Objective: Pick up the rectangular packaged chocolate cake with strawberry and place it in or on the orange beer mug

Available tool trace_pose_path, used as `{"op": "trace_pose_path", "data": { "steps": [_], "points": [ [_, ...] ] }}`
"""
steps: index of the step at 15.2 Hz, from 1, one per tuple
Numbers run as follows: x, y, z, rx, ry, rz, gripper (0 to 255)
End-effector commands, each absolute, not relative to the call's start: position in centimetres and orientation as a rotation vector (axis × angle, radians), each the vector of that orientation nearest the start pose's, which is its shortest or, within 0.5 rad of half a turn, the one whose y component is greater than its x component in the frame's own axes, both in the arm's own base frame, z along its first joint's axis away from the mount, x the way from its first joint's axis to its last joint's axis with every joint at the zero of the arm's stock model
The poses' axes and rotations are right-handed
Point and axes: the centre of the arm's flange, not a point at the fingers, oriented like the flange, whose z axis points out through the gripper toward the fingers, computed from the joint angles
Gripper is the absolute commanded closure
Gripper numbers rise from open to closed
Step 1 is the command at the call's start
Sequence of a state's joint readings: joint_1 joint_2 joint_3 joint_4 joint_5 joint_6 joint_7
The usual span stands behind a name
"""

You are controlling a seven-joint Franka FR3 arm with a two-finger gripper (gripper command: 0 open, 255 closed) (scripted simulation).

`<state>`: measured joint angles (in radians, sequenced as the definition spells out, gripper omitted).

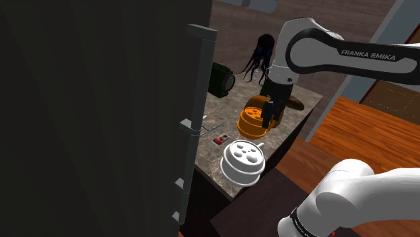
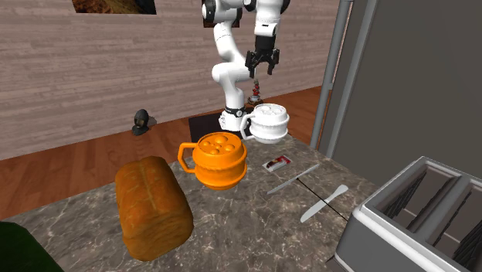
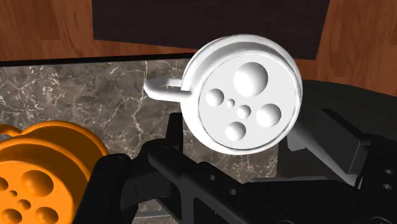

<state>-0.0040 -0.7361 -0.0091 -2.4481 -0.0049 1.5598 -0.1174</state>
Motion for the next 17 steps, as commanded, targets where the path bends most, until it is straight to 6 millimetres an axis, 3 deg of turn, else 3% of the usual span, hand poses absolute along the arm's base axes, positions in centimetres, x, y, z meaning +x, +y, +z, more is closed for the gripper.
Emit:
{"op": "trace_pose_path", "data": {
  "steps": [1, 9, 17],
  "points": [
    [31.1, -0.5, 53.1, -3.117, -0.168, 0.237, 0],
    [37.3, 1.8, 45.6, -3.093, 0.479, 0.174, 0],
    [44.0, 1.2, 38.3, -2.936, 1.107, 0.103, 0]
  ]
}}
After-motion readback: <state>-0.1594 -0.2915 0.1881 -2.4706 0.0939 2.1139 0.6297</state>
